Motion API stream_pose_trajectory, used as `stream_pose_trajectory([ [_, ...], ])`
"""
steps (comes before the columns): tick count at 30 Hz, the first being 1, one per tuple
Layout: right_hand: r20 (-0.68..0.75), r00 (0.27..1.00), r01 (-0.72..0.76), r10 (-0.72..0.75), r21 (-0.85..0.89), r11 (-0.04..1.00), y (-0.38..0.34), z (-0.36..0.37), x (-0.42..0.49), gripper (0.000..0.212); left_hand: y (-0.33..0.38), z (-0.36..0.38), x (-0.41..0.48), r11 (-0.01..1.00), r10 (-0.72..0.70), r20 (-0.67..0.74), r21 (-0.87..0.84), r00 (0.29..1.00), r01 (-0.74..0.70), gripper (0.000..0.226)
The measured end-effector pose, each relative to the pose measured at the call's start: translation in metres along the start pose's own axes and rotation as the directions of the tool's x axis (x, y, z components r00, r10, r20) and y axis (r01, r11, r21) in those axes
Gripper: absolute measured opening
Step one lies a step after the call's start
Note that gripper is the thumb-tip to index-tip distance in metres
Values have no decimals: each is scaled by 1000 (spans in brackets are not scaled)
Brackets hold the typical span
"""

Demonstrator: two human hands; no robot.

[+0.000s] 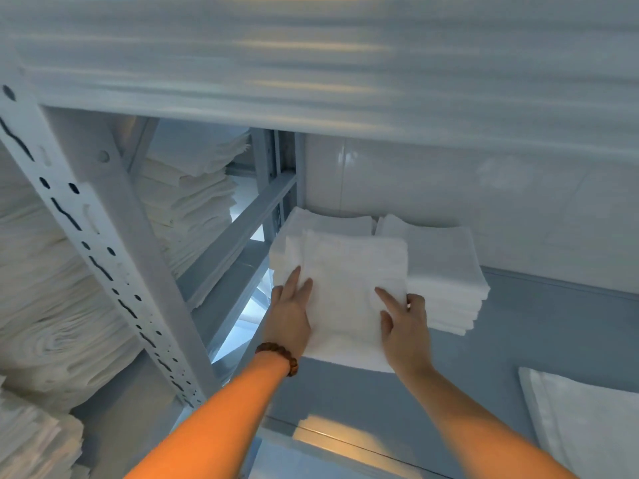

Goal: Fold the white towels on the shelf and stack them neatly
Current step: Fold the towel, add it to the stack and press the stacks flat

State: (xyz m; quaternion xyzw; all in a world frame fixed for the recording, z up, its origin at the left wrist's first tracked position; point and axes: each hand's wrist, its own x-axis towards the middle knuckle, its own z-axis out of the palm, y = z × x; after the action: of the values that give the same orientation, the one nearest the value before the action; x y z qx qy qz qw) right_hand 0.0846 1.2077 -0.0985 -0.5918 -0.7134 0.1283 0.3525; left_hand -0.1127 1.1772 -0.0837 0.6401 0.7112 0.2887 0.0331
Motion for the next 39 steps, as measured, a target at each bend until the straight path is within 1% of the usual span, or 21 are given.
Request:
stream_pose_trajectory([
  [3,-40,999,22,-23,-23,999,-10,1,32,43,-3,-9,33,999,17,11,44,1000,-17,68],
  [7,-51,998,17,-20,-54,998,-24,9,75,42,-13,-13,78,996,30,36,89,999,-33,66],
  [11,-57,998,26,-30,-68,997,-27,24,121,40,-27,-2,123,990,24,52,137,998,-31,72],
  [17,-10,999,45,-47,-128,991,-17,59,185,38,-50,28,183,991,11,11,136,1000,-13,62],
  [20,15,999,39,-37,-161,986,-6,78,217,36,-62,46,215,973,42,19,227,999,-46,56],
  [22,27,1000,8,-4,-137,991,0,89,235,34,-68,55,232,963,54,32,263,998,-60,52],
  [23,30,999,-12,16,-117,993,5,96,244,33,-71,60,239,964,49,35,259,998,-57,49],
  [25,36,999,-35,39,-89,995,13,109,257,32,-78,70,255,981,3,42,195,999,-11,46],
  [27,45,997,-54,57,-48,997,21,124,266,29,-87,80,267,990,-25,52,143,998,17,44],
  [28,60,996,-61,64,-52,997,27,132,270,26,-92,85,272,988,-30,74,150,997,19,42],
  [30,107,991,-67,78,-110,992,36,144,274,26,-100,95,276,982,-50,121,186,991,27,39],
  [33,145,984,-85,107,-150,985,43,149,277,29,-108,107,277,978,-41,114,209,993,16,38],
  [35,137,984,-90,113,-162,983,42,146,278,31,-107,108,276,966,-43,123,257,991,10,38],
  [37,129,984,-101,120,-145,984,41,140,274,35,-101,104,271,937,-87,126,346,988,38,40],
  [39,150,984,-81,100,-130,988,39,134,267,38,-94,99,261,929,-71,118,369,990,23,40],
])
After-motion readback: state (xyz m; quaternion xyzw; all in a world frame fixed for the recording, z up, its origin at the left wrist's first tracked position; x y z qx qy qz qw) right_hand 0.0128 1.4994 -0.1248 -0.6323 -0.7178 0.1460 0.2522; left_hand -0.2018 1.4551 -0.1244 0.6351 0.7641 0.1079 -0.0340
